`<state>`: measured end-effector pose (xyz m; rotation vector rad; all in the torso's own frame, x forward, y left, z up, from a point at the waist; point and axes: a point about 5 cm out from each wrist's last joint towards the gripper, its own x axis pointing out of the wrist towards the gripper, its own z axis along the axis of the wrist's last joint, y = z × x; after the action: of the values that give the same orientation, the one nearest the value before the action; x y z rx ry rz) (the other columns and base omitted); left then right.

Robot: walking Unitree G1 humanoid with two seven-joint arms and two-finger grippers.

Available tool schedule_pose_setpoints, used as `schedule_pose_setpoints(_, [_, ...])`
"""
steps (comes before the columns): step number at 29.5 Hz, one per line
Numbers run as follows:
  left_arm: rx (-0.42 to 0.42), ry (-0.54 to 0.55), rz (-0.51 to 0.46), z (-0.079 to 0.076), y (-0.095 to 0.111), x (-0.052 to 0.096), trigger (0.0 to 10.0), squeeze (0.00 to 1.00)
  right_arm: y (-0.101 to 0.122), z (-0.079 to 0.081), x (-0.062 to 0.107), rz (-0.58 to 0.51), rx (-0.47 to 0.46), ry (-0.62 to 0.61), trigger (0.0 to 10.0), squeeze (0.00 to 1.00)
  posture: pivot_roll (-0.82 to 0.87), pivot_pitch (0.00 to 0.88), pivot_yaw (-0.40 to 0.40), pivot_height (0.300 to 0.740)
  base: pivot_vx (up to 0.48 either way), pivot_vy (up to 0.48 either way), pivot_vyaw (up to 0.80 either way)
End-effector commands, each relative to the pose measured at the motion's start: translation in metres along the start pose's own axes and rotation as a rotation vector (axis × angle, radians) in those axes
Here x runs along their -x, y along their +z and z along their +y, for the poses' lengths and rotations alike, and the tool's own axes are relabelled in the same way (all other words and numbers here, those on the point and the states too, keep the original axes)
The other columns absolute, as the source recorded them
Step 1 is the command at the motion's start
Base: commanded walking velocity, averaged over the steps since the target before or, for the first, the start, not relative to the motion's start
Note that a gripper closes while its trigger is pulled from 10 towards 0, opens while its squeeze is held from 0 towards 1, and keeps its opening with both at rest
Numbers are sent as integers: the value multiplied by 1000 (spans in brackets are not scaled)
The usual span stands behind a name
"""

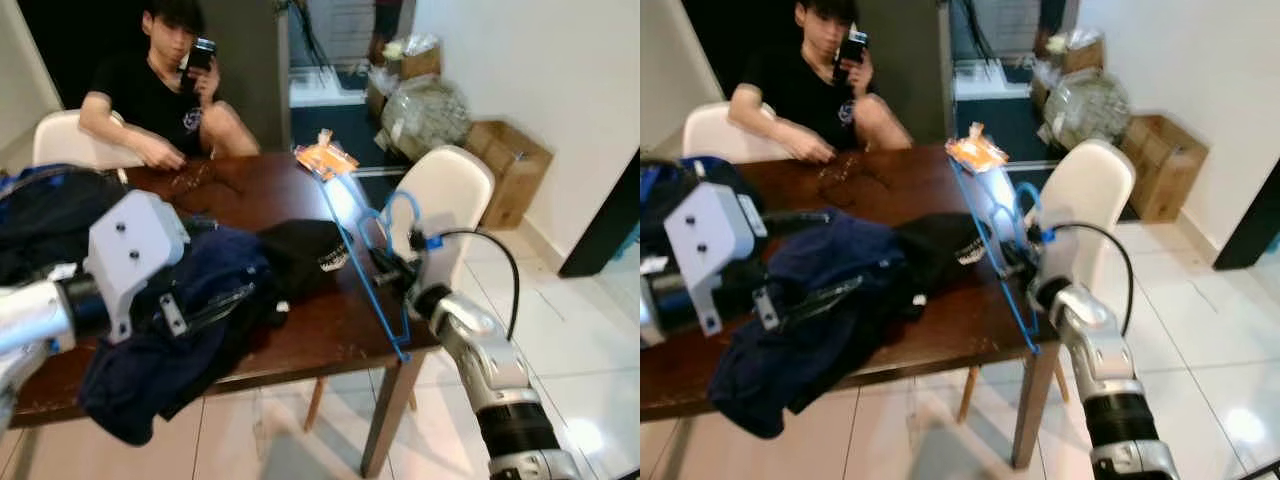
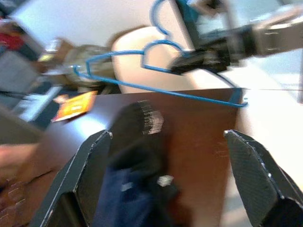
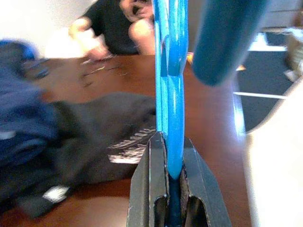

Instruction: Hang hanger

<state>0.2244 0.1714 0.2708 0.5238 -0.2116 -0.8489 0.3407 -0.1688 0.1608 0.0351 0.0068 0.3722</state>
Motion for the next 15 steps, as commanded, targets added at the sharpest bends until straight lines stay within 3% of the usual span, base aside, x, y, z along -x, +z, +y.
schedule_pose_setpoints(1, [2, 17, 8, 3, 0, 1, 10000, 0, -1, 3, -2, -4, -23, 3, 10000, 0, 140, 0, -15, 740, 0, 0, 800])
schedule_pose_setpoints(5, [13, 19, -6, 2, 0, -1, 10000, 0, 0, 0, -2, -3, -33, -11, 10000, 0, 134, 0, -16, 740, 131, -411, 0])
schedule_pose_setpoints(15, [0, 56, -26, 6, 2, -4, 10000, 0, 1, 0, 0, -14, -43, -8, 10000, 0, 130, 0, -15, 740, 0, 0, 0])
